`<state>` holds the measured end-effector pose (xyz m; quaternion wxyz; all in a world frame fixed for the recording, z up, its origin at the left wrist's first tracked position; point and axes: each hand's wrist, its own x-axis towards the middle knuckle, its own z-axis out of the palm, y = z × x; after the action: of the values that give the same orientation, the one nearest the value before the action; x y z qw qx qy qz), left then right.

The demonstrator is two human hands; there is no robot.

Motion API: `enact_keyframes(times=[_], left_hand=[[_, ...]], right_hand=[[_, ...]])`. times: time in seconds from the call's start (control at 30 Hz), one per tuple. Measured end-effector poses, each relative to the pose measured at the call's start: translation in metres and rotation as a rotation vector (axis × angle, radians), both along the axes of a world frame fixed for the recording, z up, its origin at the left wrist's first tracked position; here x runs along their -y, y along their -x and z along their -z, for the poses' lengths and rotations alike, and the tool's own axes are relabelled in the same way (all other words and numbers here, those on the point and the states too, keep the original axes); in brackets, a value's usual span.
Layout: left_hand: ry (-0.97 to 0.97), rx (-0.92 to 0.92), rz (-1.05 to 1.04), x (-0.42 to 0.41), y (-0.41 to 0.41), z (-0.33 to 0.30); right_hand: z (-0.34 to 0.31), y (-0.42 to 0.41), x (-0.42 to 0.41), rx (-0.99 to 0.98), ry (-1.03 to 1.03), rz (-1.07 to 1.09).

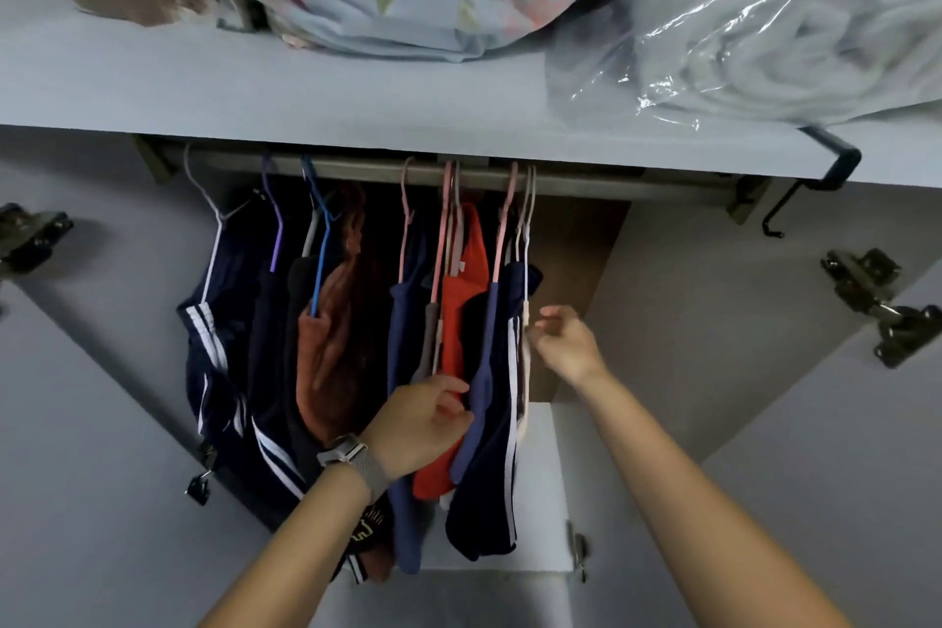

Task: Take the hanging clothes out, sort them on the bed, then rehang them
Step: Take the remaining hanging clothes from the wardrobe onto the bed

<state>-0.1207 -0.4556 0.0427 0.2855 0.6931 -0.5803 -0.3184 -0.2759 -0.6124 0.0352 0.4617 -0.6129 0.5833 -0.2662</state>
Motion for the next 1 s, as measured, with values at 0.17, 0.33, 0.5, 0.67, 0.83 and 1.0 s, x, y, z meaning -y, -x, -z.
enact_keyframes(times=[0.17, 0.33, 0.5, 0.67, 0.83, 1.0], left_hand=[[-0.009, -0.018, -0.041, 0.02, 0.001, -0.005], [-0.006, -0.007, -0.054, 0.031, 0.003, -0.007], [0.006, -0.023, -0.089, 0.038, 0.005, -0.007], [0.045, -0.027, -0.066, 0.041, 0.01, -0.01], [0.072, -0.073, -0.047, 0.041, 0.014, -0.007], [0.125, -0.08, -0.006, 0.04, 0.023, -0.005]], right_hand=[[0.002, -0.025, 0.027, -0.074, 0.085, -0.074], [0.011, -0.034, 0.041, 0.013, 0.137, -0.007], [-0.009, -0.022, 0.047, 0.374, 0.02, 0.294], [-0.036, 0.001, 0.045, 0.518, -0.005, 0.31], [-0.023, 0.033, 0.016, 0.473, -0.026, 0.313], [-0.011, 0.066, -0.02, 0.39, -0.022, 0.305]])
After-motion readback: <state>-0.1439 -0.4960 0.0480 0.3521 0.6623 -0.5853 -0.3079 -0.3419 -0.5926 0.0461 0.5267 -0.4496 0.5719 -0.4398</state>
